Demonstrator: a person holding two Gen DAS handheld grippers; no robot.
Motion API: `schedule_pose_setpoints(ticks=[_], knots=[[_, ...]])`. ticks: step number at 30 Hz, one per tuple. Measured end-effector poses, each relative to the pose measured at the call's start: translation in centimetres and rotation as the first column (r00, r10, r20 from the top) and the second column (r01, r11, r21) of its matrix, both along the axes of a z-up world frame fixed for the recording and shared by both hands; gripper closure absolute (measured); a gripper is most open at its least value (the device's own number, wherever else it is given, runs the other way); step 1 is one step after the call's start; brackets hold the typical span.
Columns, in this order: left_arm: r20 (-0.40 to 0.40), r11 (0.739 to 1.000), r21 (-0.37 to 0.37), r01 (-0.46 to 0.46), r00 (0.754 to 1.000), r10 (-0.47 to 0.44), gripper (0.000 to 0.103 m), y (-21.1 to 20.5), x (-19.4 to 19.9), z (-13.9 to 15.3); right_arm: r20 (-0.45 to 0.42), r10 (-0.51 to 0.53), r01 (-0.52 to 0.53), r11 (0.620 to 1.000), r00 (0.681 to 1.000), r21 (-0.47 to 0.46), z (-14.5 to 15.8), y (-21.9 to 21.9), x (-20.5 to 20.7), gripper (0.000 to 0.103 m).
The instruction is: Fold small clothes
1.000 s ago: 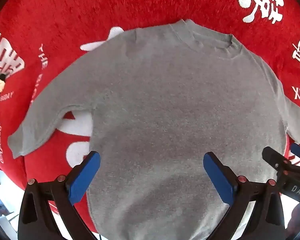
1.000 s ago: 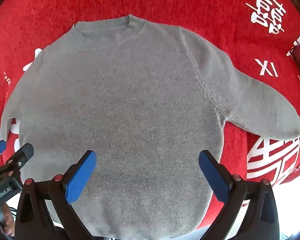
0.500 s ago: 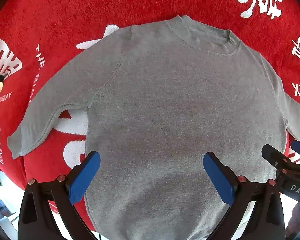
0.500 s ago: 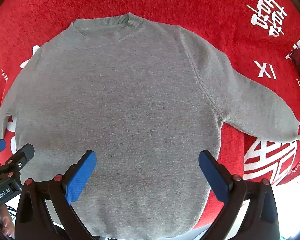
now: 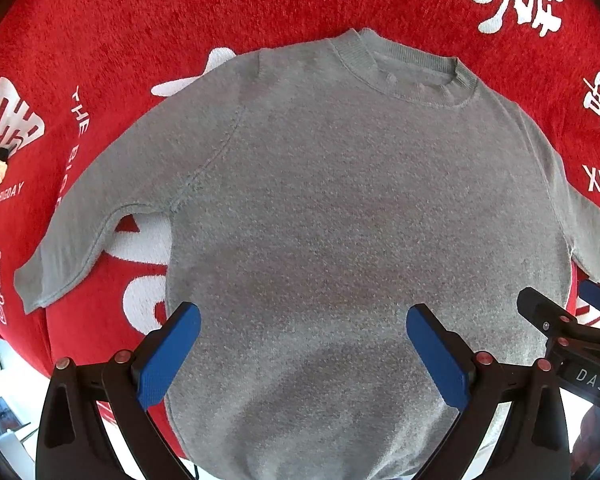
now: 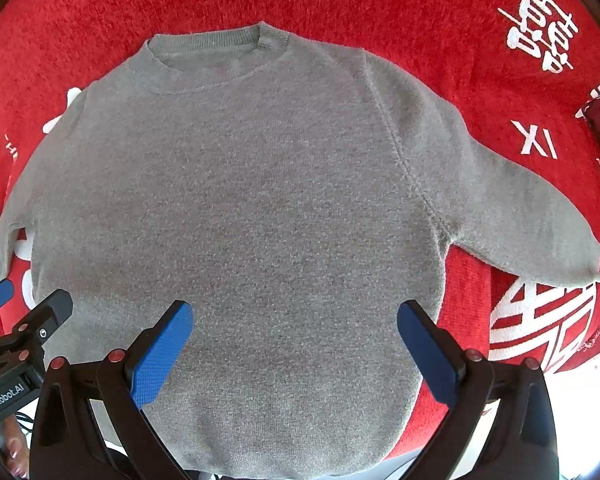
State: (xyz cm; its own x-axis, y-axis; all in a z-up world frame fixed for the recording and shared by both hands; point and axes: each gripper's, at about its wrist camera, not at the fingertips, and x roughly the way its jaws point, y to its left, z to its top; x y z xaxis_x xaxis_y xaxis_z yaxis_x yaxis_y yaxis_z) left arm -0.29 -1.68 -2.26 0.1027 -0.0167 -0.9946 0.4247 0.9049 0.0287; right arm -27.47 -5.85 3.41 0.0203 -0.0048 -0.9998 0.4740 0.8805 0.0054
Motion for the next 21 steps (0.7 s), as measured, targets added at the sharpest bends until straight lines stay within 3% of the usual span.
schedule_pose_setpoints(ticks=[21], knots=[[0.008, 1.000, 0.008, 0.005, 1.000, -0.005, 0.000, -0.28, -0.12, 0.20, 0.002, 0.000, 0.000, 1.000, 1.000, 0.001, 0.14, -0.07, 0.10, 0.001]])
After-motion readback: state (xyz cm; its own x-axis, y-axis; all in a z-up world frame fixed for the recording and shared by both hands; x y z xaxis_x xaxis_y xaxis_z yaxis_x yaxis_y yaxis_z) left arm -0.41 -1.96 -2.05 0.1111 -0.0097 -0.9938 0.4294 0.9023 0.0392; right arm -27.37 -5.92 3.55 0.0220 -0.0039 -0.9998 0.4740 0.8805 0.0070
